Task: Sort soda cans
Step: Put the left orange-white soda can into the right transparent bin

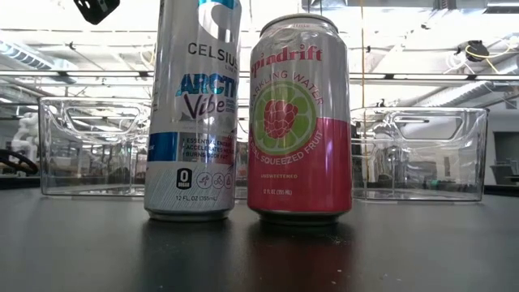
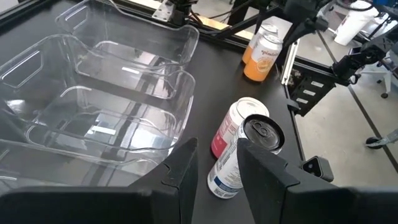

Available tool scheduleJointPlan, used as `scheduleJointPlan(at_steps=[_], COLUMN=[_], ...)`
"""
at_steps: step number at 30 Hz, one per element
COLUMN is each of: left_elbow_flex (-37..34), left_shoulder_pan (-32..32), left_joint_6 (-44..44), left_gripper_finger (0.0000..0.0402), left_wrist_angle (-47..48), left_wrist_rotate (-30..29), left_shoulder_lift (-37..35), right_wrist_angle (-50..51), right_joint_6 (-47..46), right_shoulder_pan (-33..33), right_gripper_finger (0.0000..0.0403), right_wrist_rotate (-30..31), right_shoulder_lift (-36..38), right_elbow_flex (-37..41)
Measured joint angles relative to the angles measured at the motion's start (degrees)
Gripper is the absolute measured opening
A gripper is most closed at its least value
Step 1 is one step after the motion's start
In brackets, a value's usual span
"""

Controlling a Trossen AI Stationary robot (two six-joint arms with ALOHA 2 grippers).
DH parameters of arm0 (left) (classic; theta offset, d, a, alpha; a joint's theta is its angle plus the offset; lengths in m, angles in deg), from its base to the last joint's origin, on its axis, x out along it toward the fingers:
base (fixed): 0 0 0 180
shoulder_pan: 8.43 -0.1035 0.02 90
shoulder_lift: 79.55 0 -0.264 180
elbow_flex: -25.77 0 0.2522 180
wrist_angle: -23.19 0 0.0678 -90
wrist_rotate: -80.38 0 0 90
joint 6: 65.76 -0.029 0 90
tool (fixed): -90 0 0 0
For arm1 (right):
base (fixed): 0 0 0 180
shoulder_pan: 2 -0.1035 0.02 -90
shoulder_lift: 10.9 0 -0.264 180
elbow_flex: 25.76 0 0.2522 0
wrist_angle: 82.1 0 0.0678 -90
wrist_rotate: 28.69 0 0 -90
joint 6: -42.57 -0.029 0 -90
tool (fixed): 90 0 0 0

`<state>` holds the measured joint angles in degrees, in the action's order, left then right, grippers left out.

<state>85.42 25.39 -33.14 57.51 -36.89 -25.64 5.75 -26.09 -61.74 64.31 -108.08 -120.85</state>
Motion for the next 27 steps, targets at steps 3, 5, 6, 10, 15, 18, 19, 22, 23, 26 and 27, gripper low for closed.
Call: scheduleJointPlan(at_steps=[3, 5, 6, 10, 15, 18, 19, 22, 23, 26, 27], left_elbow_flex=[0.0, 0.0, 0.0, 0.0, 0.0, 0.0, 0.0, 0.0, 0.0, 0.0, 0.0], left_shoulder_pan=[0.02, 0.02, 0.02, 0.02, 0.02, 0.01, 0.02, 0.02, 0.02, 0.02, 0.02], left_joint_6=[0.0, 0.0, 0.0, 0.02, 0.0, 0.0, 0.0, 0.0, 0.0, -0.02, 0.0], left_gripper_finger=[0.0121, 0.0121, 0.0121, 0.0121, 0.0121, 0.0121, 0.0121, 0.0121, 0.0121, 0.0121, 0.0121], left_wrist_angle=[0.02, 0.0, 0.0, 0.02, 0.02, 0.02, 0.02, 0.02, 0.04, 0.04, 0.03], left_wrist_rotate=[0.0, 0.0, 0.0, 0.0, 0.0, 0.0, 0.0, 0.0, 0.0, 0.0, 0.0], left_shoulder_lift=[0.0, 0.0, 0.0, 0.0, 0.0, 0.0, 0.0, 0.0, 0.0, 0.0, 0.0], right_wrist_angle=[-2.39, -3.52, -3.95, -6.23, -11.05, -12.37, -12.58, -12.57, -12.53, -12.62, -12.64], right_joint_6=[-0.25, -0.68, -0.73, -0.74, -1.43, -2.51, -2.68, -2.67, -2.64, -2.61, -2.62], right_shoulder_pan=[0.0, 0.0, 0.0, 0.0, 0.0, 0.0, 0.0, 0.0, 0.0, 0.07, 0.05], right_gripper_finger=[0.04, 0.04, 0.04, 0.04, 0.0385, 0.0358, 0.0346, 0.0305, 0.0292, 0.0279, 0.0279], right_wrist_rotate=[-0.15, -0.16, -0.17, -0.15, -0.09, -0.21, -0.33, -0.94, -1.28, -1.79, -1.78], right_shoulder_lift=[-0.02, -0.02, -0.02, -0.02, -0.02, -0.02, -0.02, -0.02, 0.0, 0.0, 0.0], right_elbow_flex=[2.35, 3.46, 3.9, 5.79, 8.83, 10.07, 10.16, 10.2, 10.2, 10.2, 10.2])
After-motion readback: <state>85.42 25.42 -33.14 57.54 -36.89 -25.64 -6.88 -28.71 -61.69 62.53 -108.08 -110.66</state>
